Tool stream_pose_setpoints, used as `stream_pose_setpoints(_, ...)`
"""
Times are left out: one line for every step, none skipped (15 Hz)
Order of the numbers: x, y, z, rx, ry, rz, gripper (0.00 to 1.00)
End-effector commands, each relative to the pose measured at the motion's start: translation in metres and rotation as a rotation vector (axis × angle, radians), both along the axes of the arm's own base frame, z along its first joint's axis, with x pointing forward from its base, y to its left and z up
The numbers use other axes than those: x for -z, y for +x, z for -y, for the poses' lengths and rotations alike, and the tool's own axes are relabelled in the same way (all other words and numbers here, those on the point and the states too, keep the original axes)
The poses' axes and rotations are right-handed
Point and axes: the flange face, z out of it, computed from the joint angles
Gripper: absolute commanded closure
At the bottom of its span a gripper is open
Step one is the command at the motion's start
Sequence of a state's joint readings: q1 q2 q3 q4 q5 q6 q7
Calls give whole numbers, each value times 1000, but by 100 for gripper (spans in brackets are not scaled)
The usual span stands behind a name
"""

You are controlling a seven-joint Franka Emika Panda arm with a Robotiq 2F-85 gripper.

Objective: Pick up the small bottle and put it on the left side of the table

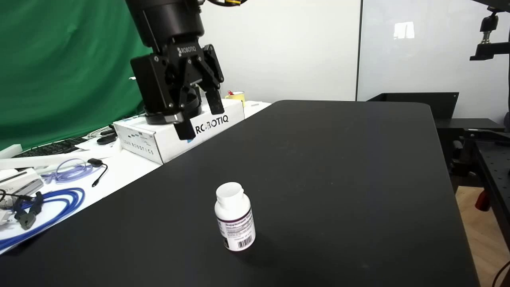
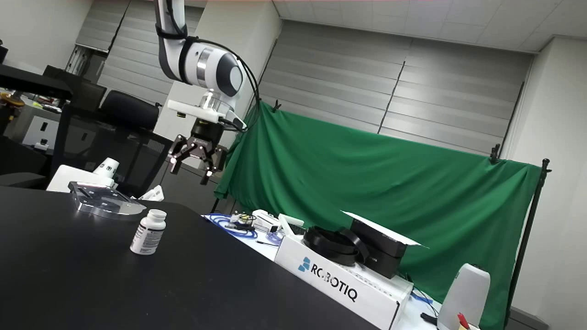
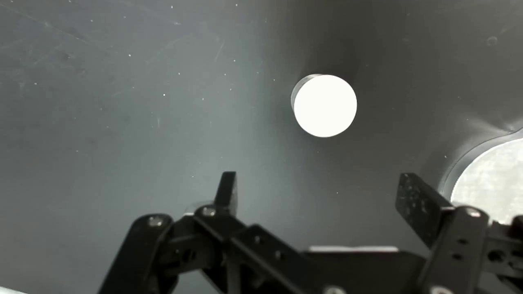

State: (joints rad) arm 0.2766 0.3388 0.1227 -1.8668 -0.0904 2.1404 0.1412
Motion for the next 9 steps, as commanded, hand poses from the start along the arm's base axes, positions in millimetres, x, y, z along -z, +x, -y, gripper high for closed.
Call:
stream_pose_setpoints(-29, -8, 15, 38, -14, -10, 0)
stream_pose_setpoints(-14, -1, 6, 10, -7, -5, 0)
stream_pose_setpoints(-20, -2, 9, 14, -10, -5, 0)
stream_pose_setpoints(-24, -3, 11, 17, -11, -5, 0)
stream_pose_setpoints(-26, -3, 12, 18, -11, -5, 0)
stream_pose_setpoints(-26, -4, 13, 18, -12, -5, 0)
stream_pose_setpoints(-25, -4, 13, 18, -12, -6, 0)
stream_pose_setpoints(-25, -4, 13, 18, -13, -7, 0)
stream_pose_setpoints(-25, -4, 13, 18, -13, -7, 0)
